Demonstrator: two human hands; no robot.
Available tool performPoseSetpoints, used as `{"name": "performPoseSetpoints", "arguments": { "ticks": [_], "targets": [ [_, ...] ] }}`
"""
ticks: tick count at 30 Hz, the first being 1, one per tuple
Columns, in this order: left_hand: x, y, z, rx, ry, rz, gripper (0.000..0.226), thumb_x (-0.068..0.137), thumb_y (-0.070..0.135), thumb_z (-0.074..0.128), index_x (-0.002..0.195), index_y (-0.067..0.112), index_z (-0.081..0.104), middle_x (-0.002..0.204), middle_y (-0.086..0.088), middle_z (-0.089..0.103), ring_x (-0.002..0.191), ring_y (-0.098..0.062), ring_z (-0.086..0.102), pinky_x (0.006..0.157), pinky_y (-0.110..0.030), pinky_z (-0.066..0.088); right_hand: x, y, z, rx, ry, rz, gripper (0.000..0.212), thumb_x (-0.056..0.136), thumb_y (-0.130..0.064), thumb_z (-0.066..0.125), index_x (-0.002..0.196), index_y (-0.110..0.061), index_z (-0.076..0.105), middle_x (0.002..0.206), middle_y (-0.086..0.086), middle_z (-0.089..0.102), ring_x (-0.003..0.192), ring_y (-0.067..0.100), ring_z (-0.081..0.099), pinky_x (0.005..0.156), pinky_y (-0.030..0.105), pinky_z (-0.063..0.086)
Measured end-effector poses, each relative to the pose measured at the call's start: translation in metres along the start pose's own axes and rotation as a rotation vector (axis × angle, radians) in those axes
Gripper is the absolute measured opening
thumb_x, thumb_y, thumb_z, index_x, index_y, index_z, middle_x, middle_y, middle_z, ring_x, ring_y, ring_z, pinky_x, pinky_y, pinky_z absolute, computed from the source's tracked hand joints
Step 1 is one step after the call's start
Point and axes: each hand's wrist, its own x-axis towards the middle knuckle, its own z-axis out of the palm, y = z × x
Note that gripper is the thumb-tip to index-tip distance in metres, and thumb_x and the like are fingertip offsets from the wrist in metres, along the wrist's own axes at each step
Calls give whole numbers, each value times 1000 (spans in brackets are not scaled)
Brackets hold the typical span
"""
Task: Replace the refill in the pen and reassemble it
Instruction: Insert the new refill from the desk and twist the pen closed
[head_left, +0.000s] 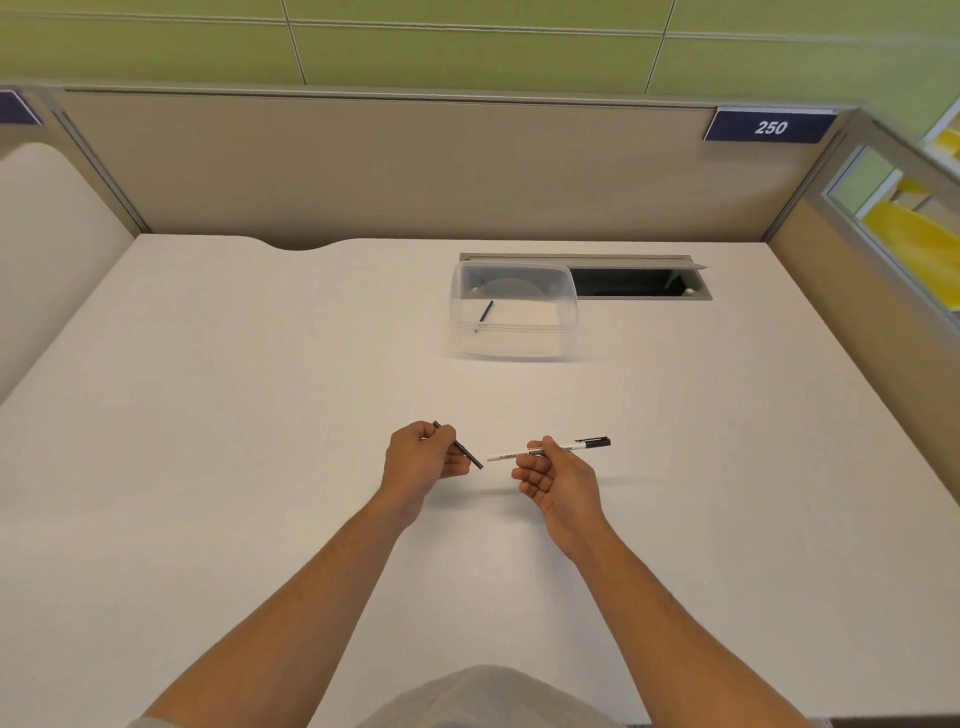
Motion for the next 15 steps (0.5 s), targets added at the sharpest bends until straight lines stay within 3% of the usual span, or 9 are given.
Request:
{"name": "performPoseSetpoints", "arguments": {
  "ticks": [6, 15],
  "targets": [
    [-2, 0, 3, -94, 47, 14, 12, 81, 10, 58, 72, 3, 56, 70, -17, 71, 61, -30, 72, 59, -31, 59, 0, 0, 3, 15, -11, 12, 23, 94, -26, 54, 93, -6, 65, 69, 9, 71, 63, 22, 67, 54, 27, 53],
    [-3, 4, 6, -196, 47, 19, 10, 84, 6, 56, 75, 2, 57, 69, -16, 71, 61, -28, 71, 56, -28, 58, 2, -2, 5, 41, -15, 14, 23, 95, -27, 52, 94, -7, 64, 70, 9, 72, 63, 22, 68, 56, 28, 53]
  ]
}}
